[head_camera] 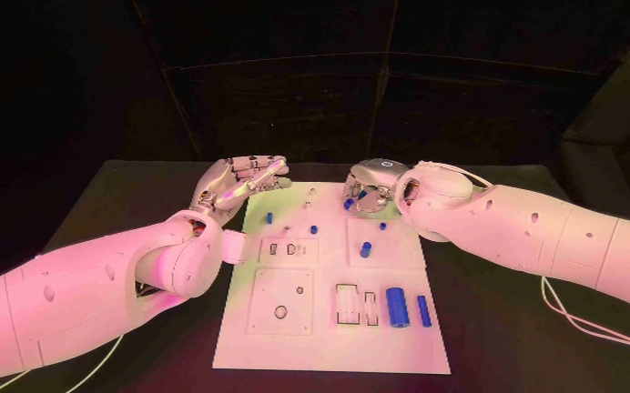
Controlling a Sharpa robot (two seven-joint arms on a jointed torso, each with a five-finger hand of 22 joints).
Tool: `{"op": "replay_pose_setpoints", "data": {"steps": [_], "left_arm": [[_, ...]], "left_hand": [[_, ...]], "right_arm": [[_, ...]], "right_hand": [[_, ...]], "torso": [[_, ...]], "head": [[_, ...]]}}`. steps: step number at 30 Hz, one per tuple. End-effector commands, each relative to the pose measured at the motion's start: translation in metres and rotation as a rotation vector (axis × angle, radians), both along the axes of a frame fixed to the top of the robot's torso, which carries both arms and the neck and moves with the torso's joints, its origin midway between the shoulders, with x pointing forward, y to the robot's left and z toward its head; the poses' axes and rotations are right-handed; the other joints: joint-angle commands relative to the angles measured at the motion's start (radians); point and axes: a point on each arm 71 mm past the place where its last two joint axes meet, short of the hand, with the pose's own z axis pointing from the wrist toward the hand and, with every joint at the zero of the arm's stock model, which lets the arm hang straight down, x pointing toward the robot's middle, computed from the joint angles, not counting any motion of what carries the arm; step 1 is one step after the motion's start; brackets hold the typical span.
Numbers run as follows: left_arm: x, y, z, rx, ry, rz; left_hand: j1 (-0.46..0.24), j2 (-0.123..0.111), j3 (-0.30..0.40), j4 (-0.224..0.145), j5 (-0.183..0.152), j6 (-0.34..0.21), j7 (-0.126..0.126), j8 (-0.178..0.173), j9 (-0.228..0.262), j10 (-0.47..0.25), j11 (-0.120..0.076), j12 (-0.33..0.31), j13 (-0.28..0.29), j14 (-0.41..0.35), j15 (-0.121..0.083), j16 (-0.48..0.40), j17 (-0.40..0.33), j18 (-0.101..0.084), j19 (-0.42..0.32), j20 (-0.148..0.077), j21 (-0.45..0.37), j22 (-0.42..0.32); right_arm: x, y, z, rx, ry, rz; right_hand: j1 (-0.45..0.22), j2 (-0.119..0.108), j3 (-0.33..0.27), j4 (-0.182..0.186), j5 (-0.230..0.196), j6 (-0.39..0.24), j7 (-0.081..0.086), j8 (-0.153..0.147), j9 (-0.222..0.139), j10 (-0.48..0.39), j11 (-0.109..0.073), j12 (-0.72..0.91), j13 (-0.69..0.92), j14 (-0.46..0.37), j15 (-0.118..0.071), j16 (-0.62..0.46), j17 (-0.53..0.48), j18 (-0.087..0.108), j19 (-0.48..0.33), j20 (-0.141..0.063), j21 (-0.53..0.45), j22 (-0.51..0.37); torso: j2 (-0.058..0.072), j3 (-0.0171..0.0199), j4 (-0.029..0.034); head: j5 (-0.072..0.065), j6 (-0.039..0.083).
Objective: Assemble the parts on the task board
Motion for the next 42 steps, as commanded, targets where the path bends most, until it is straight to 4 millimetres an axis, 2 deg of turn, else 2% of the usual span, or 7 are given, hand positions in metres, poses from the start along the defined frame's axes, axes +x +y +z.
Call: {"op": "replay_pose_setpoints", "data": {"steps": [1,10,13,22,26,36,42], "left_arm": [[0.000,-0.001,0.001,-0.013,-0.001,-0.011],[0.000,-0.001,0.001,-0.018,0.003,-0.013],[0.000,-0.002,0.001,-0.019,0.003,-0.015],[0.000,-0.002,0.002,-0.019,0.003,-0.017],[0.000,-0.002,0.003,-0.019,0.003,-0.018],[0.000,-0.004,0.006,-0.021,0.000,-0.023],[0.000,-0.004,0.006,-0.020,0.000,-0.023]], "left_hand": [[0.000,0.007,0.000,-0.006,0.002,0.005,0.014,-0.006,-0.001,-0.007,-0.001,-0.005,-0.001,-0.003,0.001,-0.006,-0.001,0.005,0.004,0.004,-0.007,-0.002],[0.000,0.007,0.000,-0.006,0.002,0.005,0.014,-0.006,-0.001,-0.007,-0.001,-0.005,-0.001,-0.003,0.001,-0.006,-0.001,0.005,0.004,0.004,-0.007,-0.002],[0.001,0.010,0.001,-0.009,0.002,0.006,0.013,-0.007,-0.001,-0.005,-0.002,-0.006,-0.001,-0.001,0.001,-0.007,-0.001,0.006,0.005,0.004,-0.007,-0.003],[0.001,0.010,0.001,-0.009,0.002,0.006,0.013,-0.007,-0.001,-0.005,-0.002,-0.006,-0.001,-0.001,0.001,-0.007,-0.001,0.006,0.005,0.004,-0.007,-0.003],[0.002,0.012,0.001,-0.010,0.002,0.007,0.013,-0.008,-0.001,-0.005,-0.002,-0.006,-0.001,0.000,0.001,-0.007,-0.001,0.006,0.005,0.004,-0.008,-0.003],[0.002,0.013,0.001,-0.011,0.002,0.009,0.013,-0.008,-0.001,-0.003,-0.002,-0.007,0.000,0.001,0.001,-0.008,-0.001,0.006,0.006,0.004,-0.008,-0.003],[0.002,0.013,0.001,-0.011,0.002,0.009,0.013,-0.008,-0.001,-0.003,-0.002,-0.007,0.000,0.001,0.001,-0.008,-0.001,0.006,0.006,0.004,-0.008,-0.003]], "right_arm": [[-0.002,0.002,0.011,0.078,-0.100,0.001],[0.000,0.009,0.017,0.138,-0.156,-0.019],[0.003,0.014,0.016,0.144,-0.159,-0.019],[0.011,0.032,0.014,0.139,-0.152,-0.017],[0.013,0.040,0.013,0.137,-0.148,-0.011],[0.016,0.048,0.014,0.140,-0.155,-0.016],[0.016,0.050,0.015,0.142,-0.164,-0.018]], "right_hand": [[-0.004,0.001,0.010,0.001,0.007,0.009,-0.002,0.004,0.007,0.007,0.000,0.003,0.002,0.030,-0.004,0.005,0.001,-0.015,0.006,-0.001,0.006,0.004],[-0.010,-0.009,0.024,0.003,0.008,0.008,-0.001,0.000,0.006,0.006,0.002,-0.002,0.001,0.030,-0.004,0.008,0.002,-0.015,0.004,-0.001,0.012,0.010],[-0.012,-0.012,0.030,0.004,0.010,0.008,0.000,-0.002,0.006,0.005,0.002,-0.003,0.001,0.030,-0.003,0.010,0.004,-0.016,0.004,0.000,0.015,0.013],[-0.017,-0.017,0.037,0.008,0.007,0.006,0.001,-0.005,0.005,0.004,0.004,-0.006,0.001,0.030,-0.002,0.013,0.006,-0.016,0.003,0.000,0.019,0.016],[-0.019,-0.020,0.041,0.010,0.005,0.004,0.002,-0.006,0.005,0.002,0.004,-0.008,0.001,0.030,-0.001,0.014,0.007,-0.016,0.002,0.001,0.021,0.018],[-0.023,-0.025,0.048,0.013,0.001,0.001,0.003,-0.009,0.004,0.000,0.006,-0.011,0.000,0.030,0.000,0.016,0.008,-0.016,0.001,0.002,0.023,0.020],[-0.024,-0.026,0.049,0.014,0.000,0.001,0.003,-0.009,0.004,0.000,0.006,-0.012,0.000,0.030,0.000,0.016,0.007,-0.016,0.000,0.002,0.024,0.020]], "torso": [[0.001,-0.0008,0.0005],[0.005,-0.0034,0.0064],[0.006,-0.0035,0.0076],[0.017,-0.0071,0.0148],[0.022,-0.0057,0.0149],[0.037,-0.0070,0.0199],[0.042,-0.0063,0.0193]], "head": [[0.001,0.002],[-0.001,0.009],[0.003,0.008],[0.002,0.009],[0.003,0.011],[0.003,0.015],[0.003,0.016]]}}
